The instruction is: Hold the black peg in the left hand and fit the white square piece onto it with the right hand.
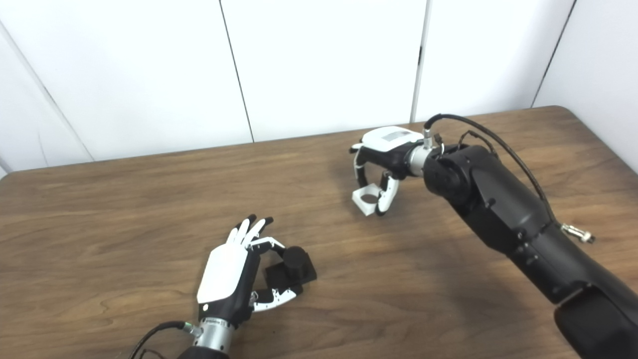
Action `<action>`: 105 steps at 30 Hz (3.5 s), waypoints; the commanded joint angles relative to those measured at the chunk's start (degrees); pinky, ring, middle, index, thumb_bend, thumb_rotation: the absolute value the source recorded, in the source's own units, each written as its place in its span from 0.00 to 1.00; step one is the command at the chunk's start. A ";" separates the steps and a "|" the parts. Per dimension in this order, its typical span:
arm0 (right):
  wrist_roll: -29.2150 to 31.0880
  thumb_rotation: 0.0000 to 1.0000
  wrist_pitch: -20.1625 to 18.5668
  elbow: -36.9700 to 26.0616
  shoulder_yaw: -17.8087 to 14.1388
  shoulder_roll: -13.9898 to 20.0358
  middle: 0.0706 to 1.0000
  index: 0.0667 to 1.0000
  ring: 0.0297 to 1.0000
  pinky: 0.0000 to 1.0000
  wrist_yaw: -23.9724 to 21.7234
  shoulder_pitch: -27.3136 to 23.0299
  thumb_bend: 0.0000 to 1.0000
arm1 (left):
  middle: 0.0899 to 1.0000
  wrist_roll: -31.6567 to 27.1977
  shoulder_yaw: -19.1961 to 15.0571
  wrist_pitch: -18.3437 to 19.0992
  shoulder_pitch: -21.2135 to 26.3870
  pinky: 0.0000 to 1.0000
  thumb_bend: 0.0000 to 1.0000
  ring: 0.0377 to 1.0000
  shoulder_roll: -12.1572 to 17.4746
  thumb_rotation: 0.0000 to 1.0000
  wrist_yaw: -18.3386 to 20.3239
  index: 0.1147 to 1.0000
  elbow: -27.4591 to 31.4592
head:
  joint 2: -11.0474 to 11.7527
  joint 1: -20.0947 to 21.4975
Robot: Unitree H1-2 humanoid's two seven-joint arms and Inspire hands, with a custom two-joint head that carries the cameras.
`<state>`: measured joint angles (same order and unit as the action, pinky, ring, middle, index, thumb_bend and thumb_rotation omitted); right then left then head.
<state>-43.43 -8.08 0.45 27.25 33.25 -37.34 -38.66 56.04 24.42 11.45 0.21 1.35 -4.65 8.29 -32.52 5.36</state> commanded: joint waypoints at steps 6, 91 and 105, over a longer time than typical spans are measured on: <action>-0.43 0.14 0.04 -8.82 -2.31 0.35 0.95 0.45 1.00 1.00 -2.18 -0.44 0.52 | 0.93 3.37 0.17 3.53 -0.21 0.97 0.51 1.00 0.39 0.06 1.50 0.43 -2.46 | -0.02 -0.16; -5.33 0.13 8.60 -20.97 -0.47 -10.55 0.97 0.45 1.00 1.00 -10.67 0.99 0.52 | 0.91 7.61 2.71 7.07 0.78 0.94 0.51 1.00 -1.96 0.07 2.73 0.43 -0.93 | -4.78 -4.38; -5.79 0.13 11.45 -18.91 0.12 -11.18 0.97 0.45 1.00 1.00 -9.48 1.48 0.52 | 0.91 7.59 2.59 7.42 0.64 0.96 0.50 1.00 -2.81 0.07 2.21 0.43 -0.91 | -4.91 -5.21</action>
<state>-49.06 2.20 -18.44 27.95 22.46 -48.88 -35.32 62.57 26.93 17.03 1.18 -1.31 -3.82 8.67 -37.35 0.09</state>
